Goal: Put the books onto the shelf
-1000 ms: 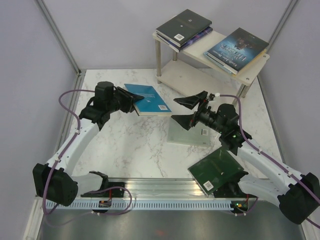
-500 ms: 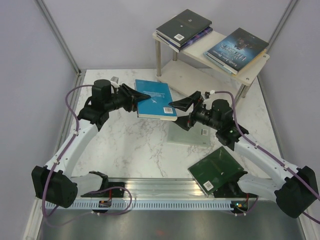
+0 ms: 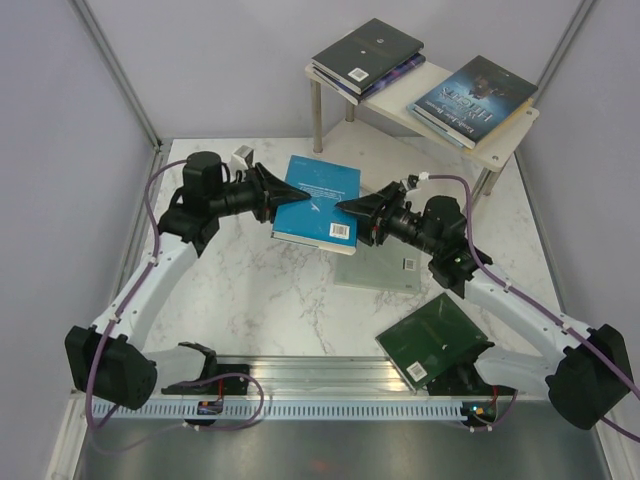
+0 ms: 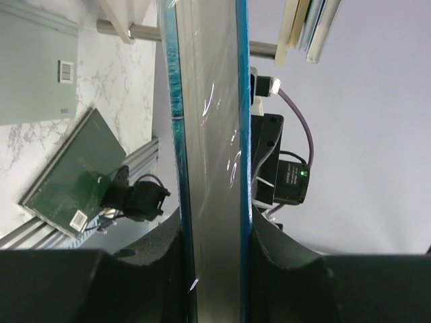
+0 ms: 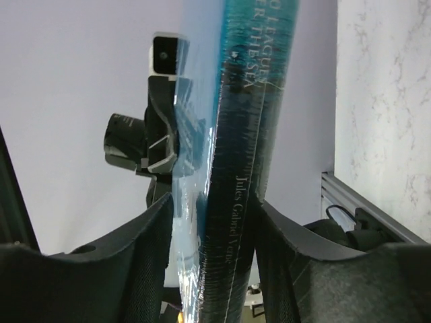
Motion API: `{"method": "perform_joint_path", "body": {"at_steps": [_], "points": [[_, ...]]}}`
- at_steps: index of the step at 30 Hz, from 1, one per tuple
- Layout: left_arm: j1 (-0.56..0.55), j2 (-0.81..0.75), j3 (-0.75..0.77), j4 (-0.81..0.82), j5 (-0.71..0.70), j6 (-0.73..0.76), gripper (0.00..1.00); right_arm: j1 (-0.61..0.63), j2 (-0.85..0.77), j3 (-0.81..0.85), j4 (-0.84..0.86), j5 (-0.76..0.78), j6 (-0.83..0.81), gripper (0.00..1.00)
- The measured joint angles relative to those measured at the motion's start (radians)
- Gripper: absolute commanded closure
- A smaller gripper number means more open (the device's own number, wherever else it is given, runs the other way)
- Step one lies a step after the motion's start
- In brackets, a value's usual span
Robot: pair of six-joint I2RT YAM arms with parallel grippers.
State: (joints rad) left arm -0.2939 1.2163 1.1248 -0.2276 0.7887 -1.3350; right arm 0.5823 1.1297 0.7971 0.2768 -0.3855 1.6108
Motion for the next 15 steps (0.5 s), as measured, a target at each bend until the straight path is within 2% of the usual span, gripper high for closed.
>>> {"method": "perform_joint_path", "body": {"at_steps": [4, 8, 10, 11, 12, 15], "points": [[0.0, 0.027, 0.0, 0.03, 0.052, 0.001, 0.98, 0.0, 0.001, -0.039, 0.105, 0.0, 0.031, 0.56], [0.001, 0.049, 0.0, 0.062, 0.085, 0.005, 0.98, -0.003, 0.016, -0.07, 0.192, -0.002, 0.081, 0.81], [0.002, 0.056, 0.0, 0.081, 0.09, 0.006, 0.98, -0.005, 0.021, -0.072, 0.209, -0.002, 0.088, 0.89], [0.002, 0.059, 0.0, 0.087, 0.095, 0.007, 0.98, -0.006, 0.022, -0.072, 0.215, -0.002, 0.088, 0.99], [0.003, 0.063, 0.0, 0.095, 0.103, 0.008, 0.98, -0.006, 0.022, -0.072, 0.218, -0.003, 0.088, 1.0], [0.004, 0.083, 0.006, 0.111, 0.121, 0.012, 0.79, -0.011, 0.022, -0.072, 0.217, -0.005, 0.083, 1.0]]}}
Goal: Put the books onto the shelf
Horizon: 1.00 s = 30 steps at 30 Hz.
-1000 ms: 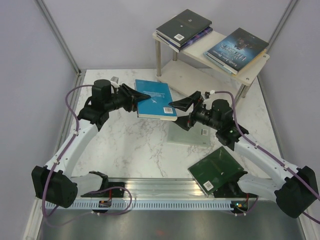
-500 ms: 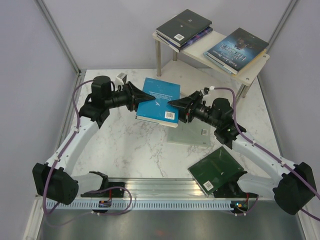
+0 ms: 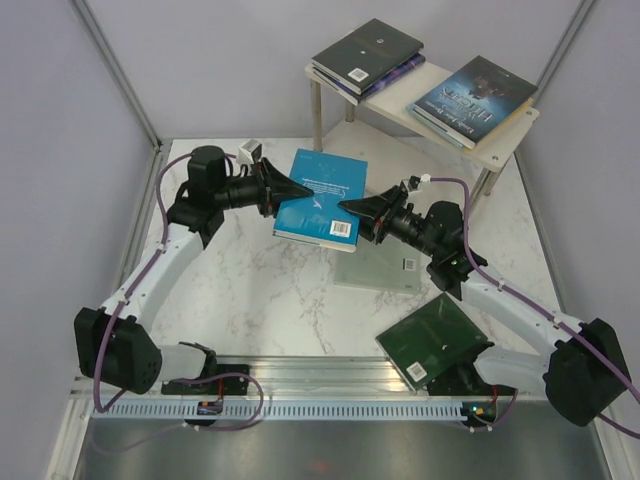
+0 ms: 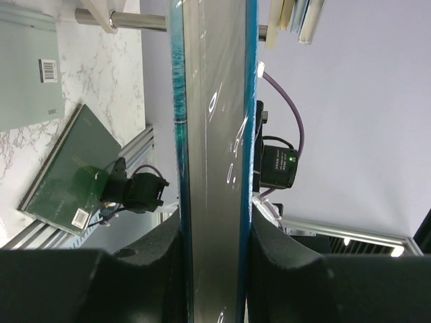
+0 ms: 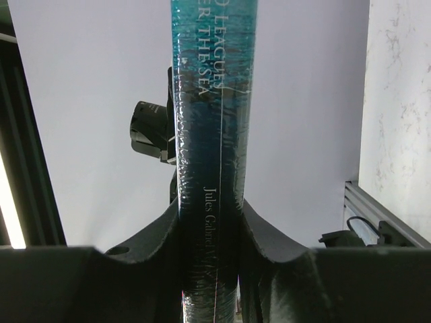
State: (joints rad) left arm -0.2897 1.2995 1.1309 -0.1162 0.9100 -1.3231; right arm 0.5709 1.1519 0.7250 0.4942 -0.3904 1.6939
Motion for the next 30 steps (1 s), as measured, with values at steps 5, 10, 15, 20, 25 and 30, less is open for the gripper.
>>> {"method": "perform_joint_path", "body": {"at_steps": [5, 10, 15, 20, 25, 30], "points": [[-0.006, 0.017, 0.003, -0.008, 0.024, 0.039, 0.25, -0.002, -0.026, 0.021, -0.096, -0.001, -0.073, 1.0], [-0.001, -0.004, 0.012, -0.047, 0.028, 0.085, 0.01, 0.003, -0.109, 0.074, -0.304, 0.003, -0.201, 1.0], [0.136, -0.118, 0.011, -0.113, -0.024, 0.127, 0.0, 0.003, -0.18, 0.132, -0.467, 0.004, -0.293, 1.0], [0.212, -0.192, 0.063, -0.213, -0.093, 0.205, 0.0, -0.013, -0.18, 0.313, -0.665, 0.011, -0.373, 1.0], [0.212, -0.2, 0.076, -0.262, -0.115, 0.241, 0.0, -0.149, -0.074, 0.653, -0.771, -0.035, -0.407, 1.0], [0.212, -0.195, 0.108, -0.306, -0.117, 0.269, 0.0, -0.409, 0.088, 0.951, -0.746, -0.093, -0.373, 1.0]]}}
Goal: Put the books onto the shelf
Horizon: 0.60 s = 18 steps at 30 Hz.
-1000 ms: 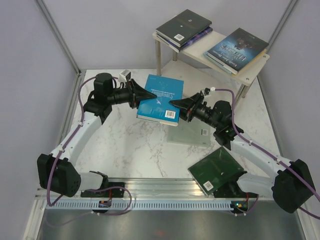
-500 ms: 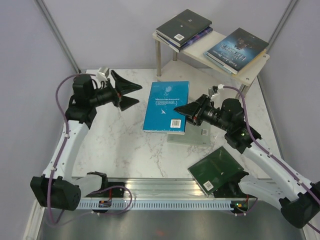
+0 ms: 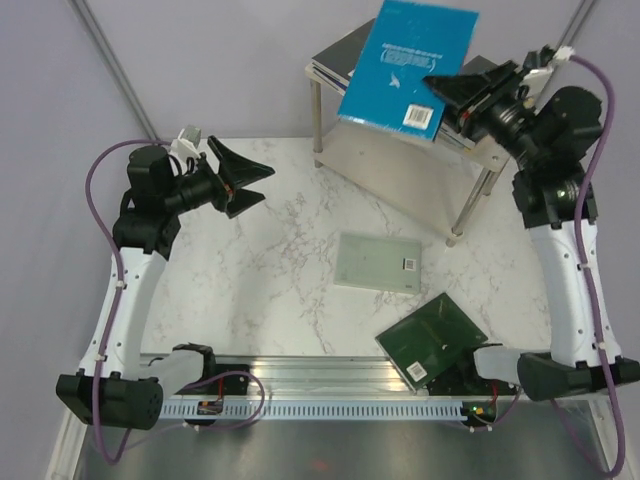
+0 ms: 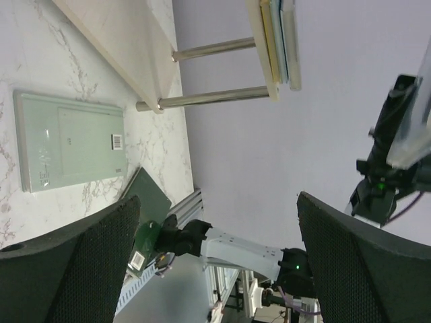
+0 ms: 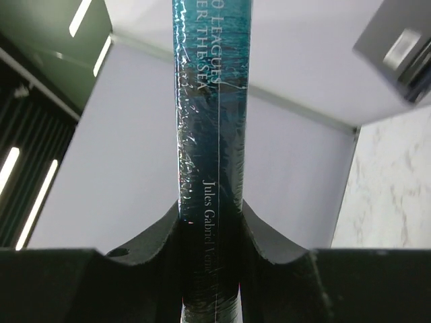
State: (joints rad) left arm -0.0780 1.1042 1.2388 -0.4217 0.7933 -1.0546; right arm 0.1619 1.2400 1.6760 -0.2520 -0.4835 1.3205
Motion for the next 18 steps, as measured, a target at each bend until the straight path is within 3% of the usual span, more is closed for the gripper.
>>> {"method": "perform_joint_path", "body": {"at_steps": [6, 10, 18], "points": [[-0.025, -0.013, 0.031, -0.02, -0.012, 0.019, 0.0, -0.319, 0.17, 0.177, -0.009, -0.084, 0.066, 1.0], [-0.092, -0.022, 0.032, -0.083, -0.064, 0.051, 0.0, -0.484, 0.264, 0.265, -0.142, -0.085, 0.044, 1.0], [-0.149, -0.032, 0.048, -0.189, -0.146, 0.111, 0.0, -0.52, 0.298, 0.293, -0.315, -0.066, -0.019, 1.0]]}}
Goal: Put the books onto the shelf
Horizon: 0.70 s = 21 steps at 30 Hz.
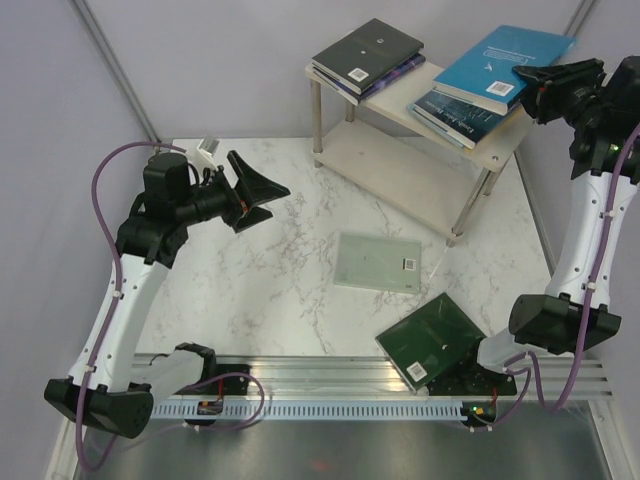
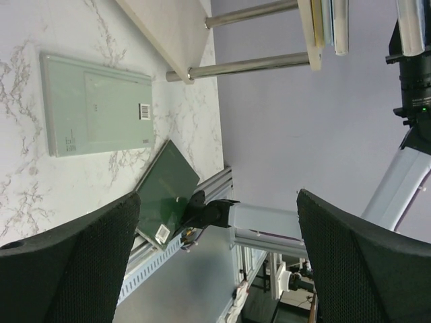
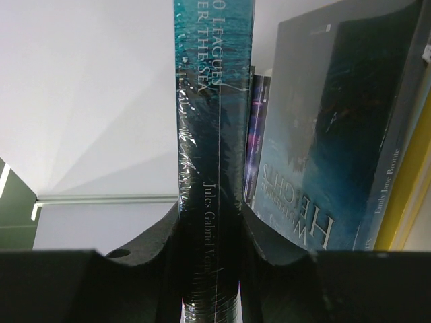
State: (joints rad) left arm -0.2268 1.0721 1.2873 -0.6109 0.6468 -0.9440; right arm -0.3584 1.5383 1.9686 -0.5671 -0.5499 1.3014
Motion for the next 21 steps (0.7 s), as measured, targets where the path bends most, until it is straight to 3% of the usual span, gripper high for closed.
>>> {"method": "perform_joint_path", "body": {"at_steps": [21], "points": [[0.0, 0.0, 0.002, -0.042, -0.018, 0.029, 0.0, 0.012, -0.04, -0.147, 0.038, 0.011, -0.015, 1.0]]}}
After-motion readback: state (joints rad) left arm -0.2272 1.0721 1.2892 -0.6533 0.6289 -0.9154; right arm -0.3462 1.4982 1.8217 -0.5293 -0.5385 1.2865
